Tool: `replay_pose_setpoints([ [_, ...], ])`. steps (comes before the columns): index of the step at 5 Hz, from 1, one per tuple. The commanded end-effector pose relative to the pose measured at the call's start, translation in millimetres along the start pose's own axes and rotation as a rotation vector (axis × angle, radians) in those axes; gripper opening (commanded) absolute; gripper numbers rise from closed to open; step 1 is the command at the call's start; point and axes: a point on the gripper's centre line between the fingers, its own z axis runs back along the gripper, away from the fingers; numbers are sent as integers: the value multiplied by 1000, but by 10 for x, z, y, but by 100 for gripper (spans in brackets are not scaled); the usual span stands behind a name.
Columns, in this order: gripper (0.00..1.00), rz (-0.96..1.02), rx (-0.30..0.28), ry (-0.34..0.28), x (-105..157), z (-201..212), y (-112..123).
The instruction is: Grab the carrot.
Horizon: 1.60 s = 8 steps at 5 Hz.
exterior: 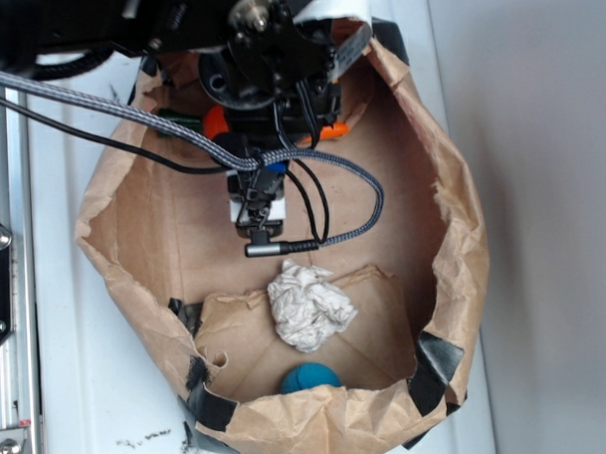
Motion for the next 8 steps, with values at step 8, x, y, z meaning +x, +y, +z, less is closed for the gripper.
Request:
replay_pose_setpoints([
  [8,100,28,177,-74,-4,-279,48],
])
